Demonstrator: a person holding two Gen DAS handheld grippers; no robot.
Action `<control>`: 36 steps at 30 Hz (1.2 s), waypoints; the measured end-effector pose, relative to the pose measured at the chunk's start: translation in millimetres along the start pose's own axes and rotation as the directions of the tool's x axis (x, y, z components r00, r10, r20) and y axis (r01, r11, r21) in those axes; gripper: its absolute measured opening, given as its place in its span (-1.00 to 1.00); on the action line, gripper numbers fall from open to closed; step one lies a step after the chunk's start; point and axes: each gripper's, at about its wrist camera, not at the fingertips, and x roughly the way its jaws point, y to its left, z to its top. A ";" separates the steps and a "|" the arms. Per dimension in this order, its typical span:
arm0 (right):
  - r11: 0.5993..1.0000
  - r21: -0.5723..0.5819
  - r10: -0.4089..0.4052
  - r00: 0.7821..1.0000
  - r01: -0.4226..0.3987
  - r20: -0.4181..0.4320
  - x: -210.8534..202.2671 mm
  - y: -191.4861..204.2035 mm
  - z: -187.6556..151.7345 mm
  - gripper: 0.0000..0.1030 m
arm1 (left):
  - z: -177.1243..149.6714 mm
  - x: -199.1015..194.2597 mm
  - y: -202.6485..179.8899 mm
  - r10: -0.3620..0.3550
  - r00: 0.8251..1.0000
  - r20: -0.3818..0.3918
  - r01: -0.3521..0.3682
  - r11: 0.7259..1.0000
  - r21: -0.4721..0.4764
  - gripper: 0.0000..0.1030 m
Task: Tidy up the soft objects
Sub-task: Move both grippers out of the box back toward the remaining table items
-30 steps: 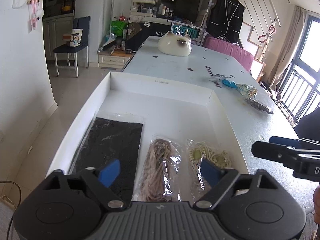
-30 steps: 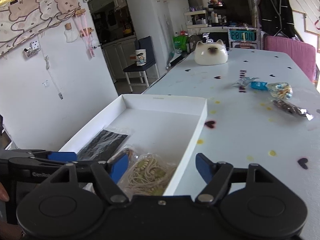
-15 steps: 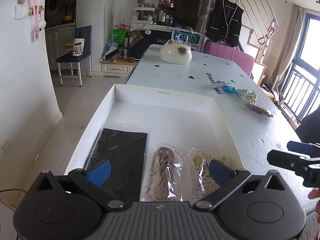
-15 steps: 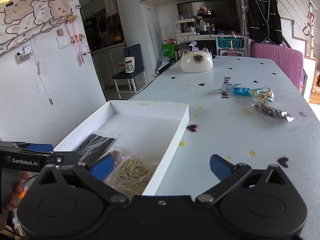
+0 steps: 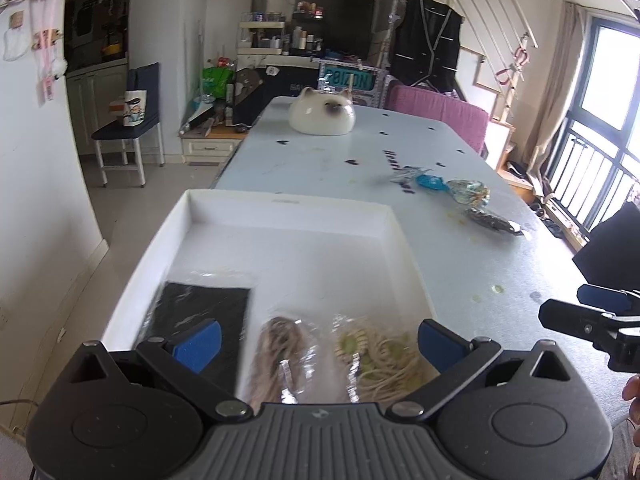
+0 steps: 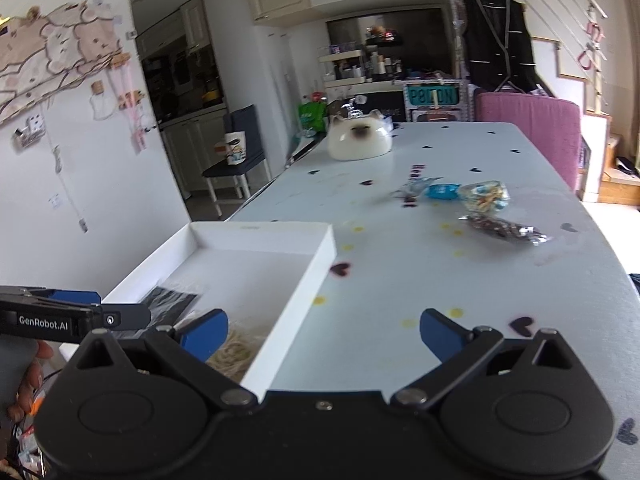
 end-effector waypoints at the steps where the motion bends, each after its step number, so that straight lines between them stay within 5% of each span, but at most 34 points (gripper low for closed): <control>1: 1.000 0.003 -0.008 1.000 0.008 0.004 -1.6 -4.0 0.4 1.00 | 1.3 1.6 -4.6 -0.005 1.000 0.001 0.005 1.000 0.005 1.00; 18: 0.986 0.060 -0.160 0.984 0.156 0.080 -30.2 -79.0 9.2 1.00 | 28.9 25.9 -86.4 -0.137 0.990 0.035 0.134 0.988 0.076 1.00; 33: 0.969 0.062 -0.246 0.962 0.240 0.120 -12.7 -151.0 26.7 0.99 | 74.0 74.7 -156.5 -0.214 0.973 0.091 0.208 0.976 0.069 1.00; 36: 0.967 0.063 -0.252 0.959 0.245 0.133 -4.2 -167.3 30.3 0.74 | 85.6 92.5 -169.9 -0.232 0.969 0.087 0.229 0.973 0.035 0.98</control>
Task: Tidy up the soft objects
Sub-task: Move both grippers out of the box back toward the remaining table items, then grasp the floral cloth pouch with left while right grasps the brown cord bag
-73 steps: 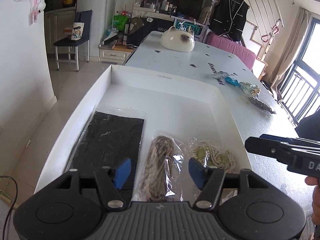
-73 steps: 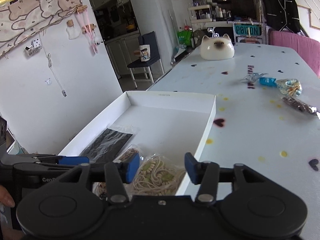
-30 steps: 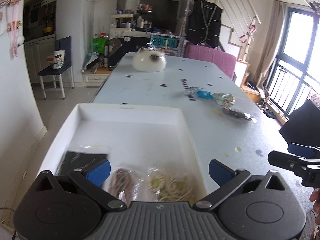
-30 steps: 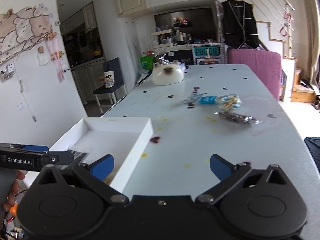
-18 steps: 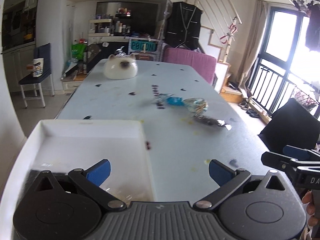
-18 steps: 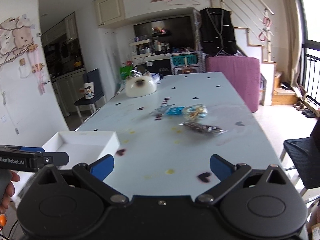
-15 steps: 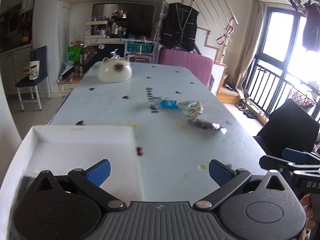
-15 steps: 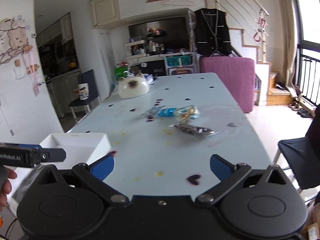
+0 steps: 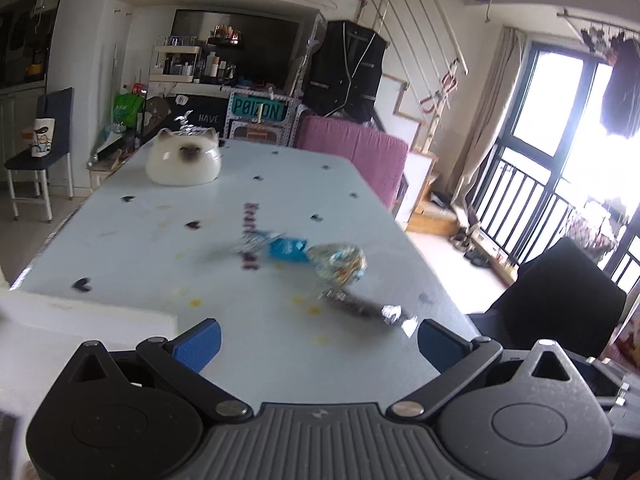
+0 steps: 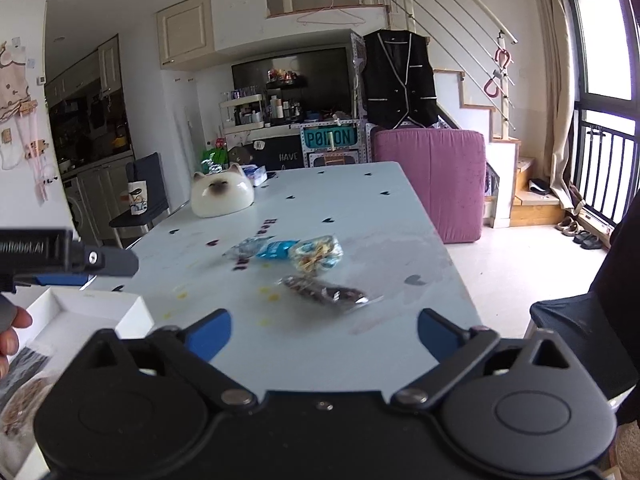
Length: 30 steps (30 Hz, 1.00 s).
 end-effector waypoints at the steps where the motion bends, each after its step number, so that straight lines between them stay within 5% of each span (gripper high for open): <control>1: 1.000 -0.002 0.001 1.000 -0.001 0.000 5.9 -4.7 0.9 0.69 | 2.5 6.5 -2.5 -0.008 1.000 0.008 0.008 1.000 -0.008 0.97; 9: 0.999 0.038 0.030 0.999 -0.029 -0.032 77.5 -25.7 8.3 -0.05 | 32.4 76.2 -14.3 -0.061 0.998 -0.016 0.058 0.989 -0.139 0.80; 19: 0.994 0.043 0.105 0.991 -0.101 -0.086 171.1 -21.0 21.7 -0.14 | 56.2 160.4 -25.0 -0.073 0.996 -0.059 0.058 0.973 -0.221 0.78; 30: 0.998 0.001 0.054 0.981 -0.055 -0.188 221.2 -18.8 0.8 -0.15 | 71.5 243.4 -36.9 -0.033 0.988 -0.150 -0.003 0.972 -0.236 0.81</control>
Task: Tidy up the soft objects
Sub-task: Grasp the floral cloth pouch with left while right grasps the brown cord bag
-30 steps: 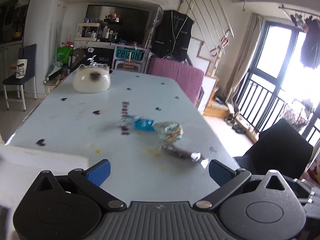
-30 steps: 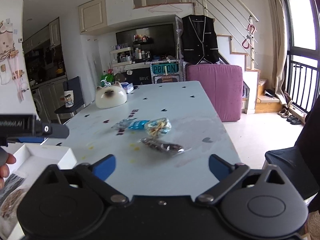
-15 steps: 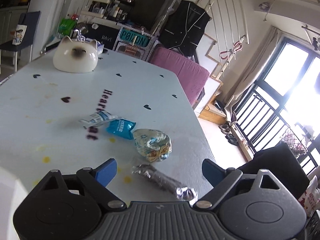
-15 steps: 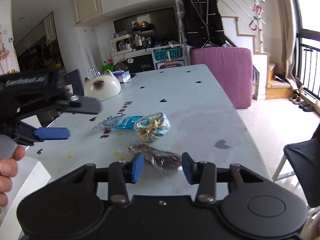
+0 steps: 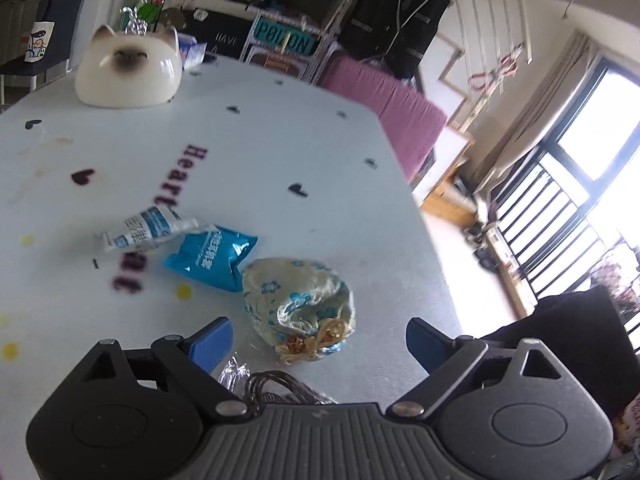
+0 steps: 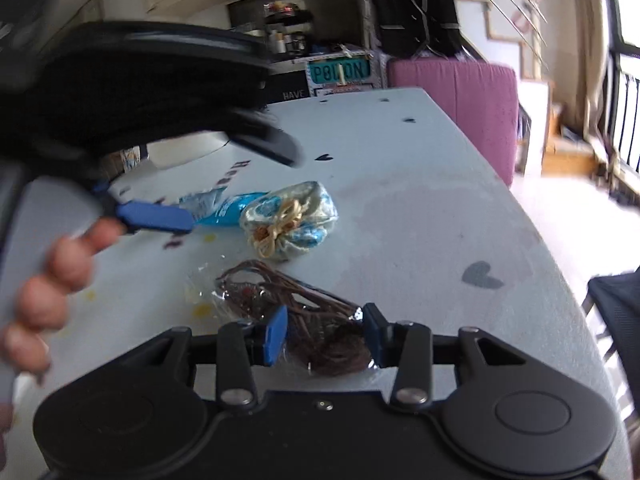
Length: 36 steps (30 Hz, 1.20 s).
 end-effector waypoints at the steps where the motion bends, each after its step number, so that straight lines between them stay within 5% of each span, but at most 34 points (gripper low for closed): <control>1: 1.000 -0.016 -0.008 1.000 0.008 0.003 -0.3 2.5 -1.0 -0.14 | 0.6 7.2 -1.3 0.014 1.000 -0.013 -0.014 1.000 0.005 0.83; 13: 0.998 0.001 0.058 0.998 -0.058 -0.021 -13.8 -15.6 -3.7 -0.19 | 0.6 66.9 -10.5 0.124 0.983 -0.132 -0.120 0.992 0.039 0.95; 22: 0.987 -0.023 0.159 0.987 -0.160 -0.031 -39.1 -26.4 -7.2 -0.20 | 5.0 82.7 -16.8 0.195 0.974 -0.113 -0.186 0.979 0.084 0.92; 28: 0.976 0.073 0.200 0.976 -0.207 0.086 -58.4 -50.9 -2.8 -0.11 | 1.9 89.7 -28.0 0.282 0.957 -0.075 -0.262 0.943 0.205 0.48; 36: 0.981 0.136 0.138 0.990 -0.139 0.021 -23.6 -61.8 -8.1 -0.22 | -4.6 78.2 -24.4 0.292 0.955 -0.051 -0.264 0.916 0.301 0.28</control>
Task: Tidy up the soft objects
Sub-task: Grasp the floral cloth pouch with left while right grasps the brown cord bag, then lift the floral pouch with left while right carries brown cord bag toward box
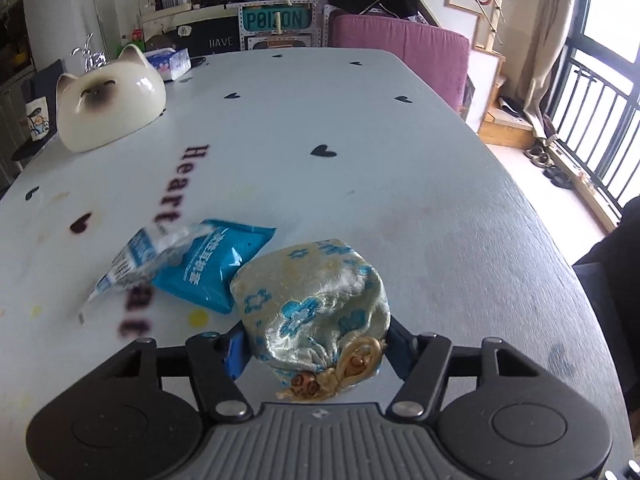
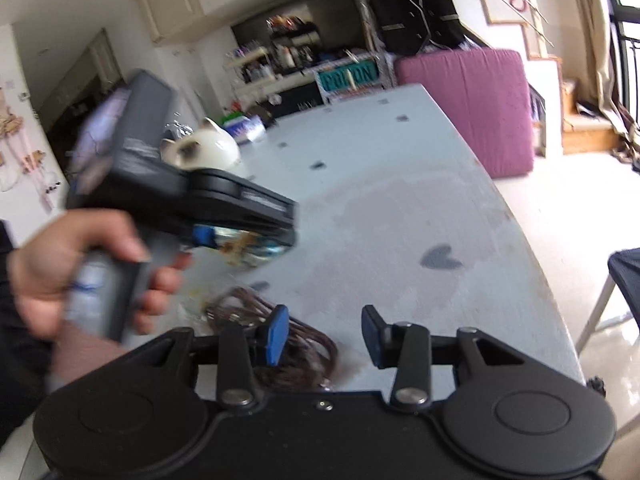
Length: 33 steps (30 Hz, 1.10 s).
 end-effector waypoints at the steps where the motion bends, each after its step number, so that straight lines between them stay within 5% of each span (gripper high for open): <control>1: 1.000 0.011 0.008 1.000 -0.008 -0.008 1.9 -1.3 -0.6 -0.22 | -2.3 -2.8 3.1 -0.008 1.000 -0.004 0.008 1.000 -0.002 0.28; 13: 0.980 -0.101 0.160 0.981 -0.170 -0.107 -10.7 24.9 -17.2 -0.22 | -39.4 -50.4 38.6 -0.085 0.996 -0.012 0.085 0.995 0.048 0.26; 24: 0.940 -0.251 0.197 0.969 -0.229 -0.149 -39.3 67.1 -49.1 -0.06 | -56.9 -110.5 73.1 -0.127 0.990 0.060 0.124 0.991 0.044 0.26; 29: 0.980 -0.118 0.151 0.986 -0.160 -0.076 -38.8 71.8 -44.5 0.49 | -69.1 -132.7 90.4 -0.144 0.987 0.066 0.142 0.989 0.032 0.26; 33: 0.997 0.038 0.066 0.994 -0.063 -0.091 -18.4 71.0 -30.6 0.50 | -78.1 -145.9 97.7 -0.155 0.985 0.074 0.153 0.988 0.036 0.26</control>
